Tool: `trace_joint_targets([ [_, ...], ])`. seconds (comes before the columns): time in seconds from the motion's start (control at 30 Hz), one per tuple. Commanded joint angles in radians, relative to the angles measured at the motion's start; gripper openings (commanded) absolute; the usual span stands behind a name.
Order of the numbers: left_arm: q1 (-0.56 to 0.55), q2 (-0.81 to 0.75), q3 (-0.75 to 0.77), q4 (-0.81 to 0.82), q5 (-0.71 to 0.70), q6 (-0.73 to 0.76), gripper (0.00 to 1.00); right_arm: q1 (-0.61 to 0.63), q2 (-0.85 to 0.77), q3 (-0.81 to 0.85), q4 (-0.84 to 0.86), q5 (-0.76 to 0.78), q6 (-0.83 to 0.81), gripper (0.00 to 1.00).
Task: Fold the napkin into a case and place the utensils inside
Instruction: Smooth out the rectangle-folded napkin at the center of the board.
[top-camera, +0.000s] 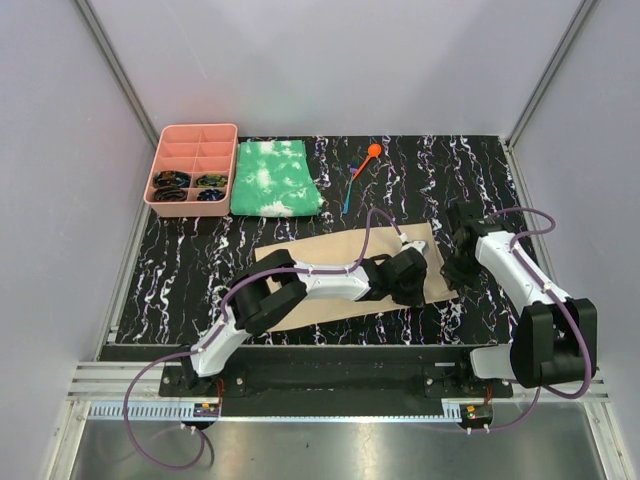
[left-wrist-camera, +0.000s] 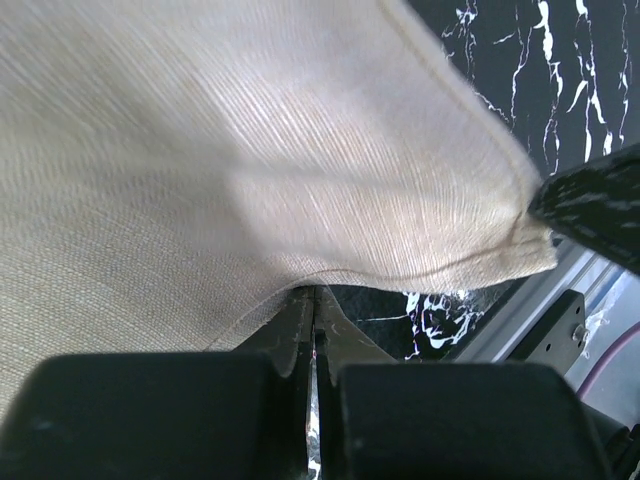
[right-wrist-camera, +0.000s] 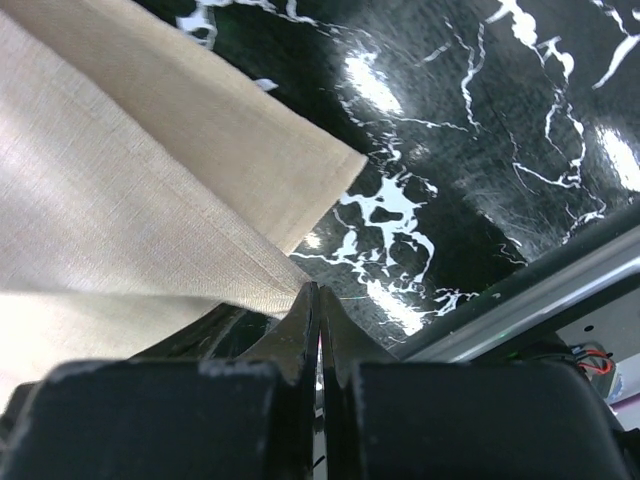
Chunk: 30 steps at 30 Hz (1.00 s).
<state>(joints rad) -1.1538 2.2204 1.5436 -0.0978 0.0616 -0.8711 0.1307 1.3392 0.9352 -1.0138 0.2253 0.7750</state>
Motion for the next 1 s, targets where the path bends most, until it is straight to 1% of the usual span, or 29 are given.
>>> trace_joint_targets([
  [0.0,0.003,0.007,0.012,0.039,-0.034,0.003,0.00,-0.002,0.006,-0.030,-0.013,0.077,0.050,0.00],
  [0.23,0.006,-0.025,-0.026,0.061,-0.022,0.020,0.00,-0.055,0.155,-0.038,0.076,0.134,0.035,0.00],
  [0.37,0.009,-0.044,-0.039,0.050,0.007,0.037,0.00,-0.060,0.204,-0.036,0.138,0.151,-0.002,0.00],
  [0.43,0.012,-0.057,-0.054,0.064,0.046,0.041,0.00,-0.060,0.221,-0.033,0.156,0.161,-0.014,0.00],
  [0.53,0.014,-0.094,-0.071,0.087,0.142,0.076,0.00,-0.060,0.233,-0.026,0.165,0.172,-0.028,0.00],
  [0.57,0.014,-0.122,-0.091,0.095,0.189,0.092,0.00,-0.060,0.235,-0.021,0.172,0.171,-0.040,0.00],
  [0.63,0.014,-0.172,-0.134,0.133,0.227,0.101,0.00,-0.059,0.233,-0.015,0.170,0.166,-0.046,0.00],
  [0.67,0.014,-0.191,-0.148,0.142,0.251,0.107,0.05,-0.060,0.230,-0.013,0.170,0.163,-0.051,0.02],
  [0.73,0.020,-0.234,-0.195,0.145,0.270,0.129,0.09,-0.060,0.222,-0.013,0.166,0.164,-0.069,0.11],
  [0.77,0.031,-0.282,-0.215,0.136,0.277,0.145,0.12,-0.062,0.218,-0.010,0.161,0.166,-0.078,0.21],
  [0.83,0.055,-0.362,-0.288,0.142,0.291,0.155,0.15,-0.060,0.181,0.005,0.159,0.149,-0.120,0.32],
  [0.87,0.072,-0.389,-0.310,0.133,0.308,0.155,0.16,-0.059,0.166,0.013,0.161,0.148,-0.134,0.42],
  [0.9,0.115,-0.412,-0.335,0.130,0.319,0.156,0.16,-0.060,0.135,0.037,0.167,0.138,-0.154,0.48],
  [0.97,0.164,-0.467,-0.393,0.101,0.345,0.167,0.14,-0.059,0.109,0.062,0.210,0.112,-0.229,0.59],
])
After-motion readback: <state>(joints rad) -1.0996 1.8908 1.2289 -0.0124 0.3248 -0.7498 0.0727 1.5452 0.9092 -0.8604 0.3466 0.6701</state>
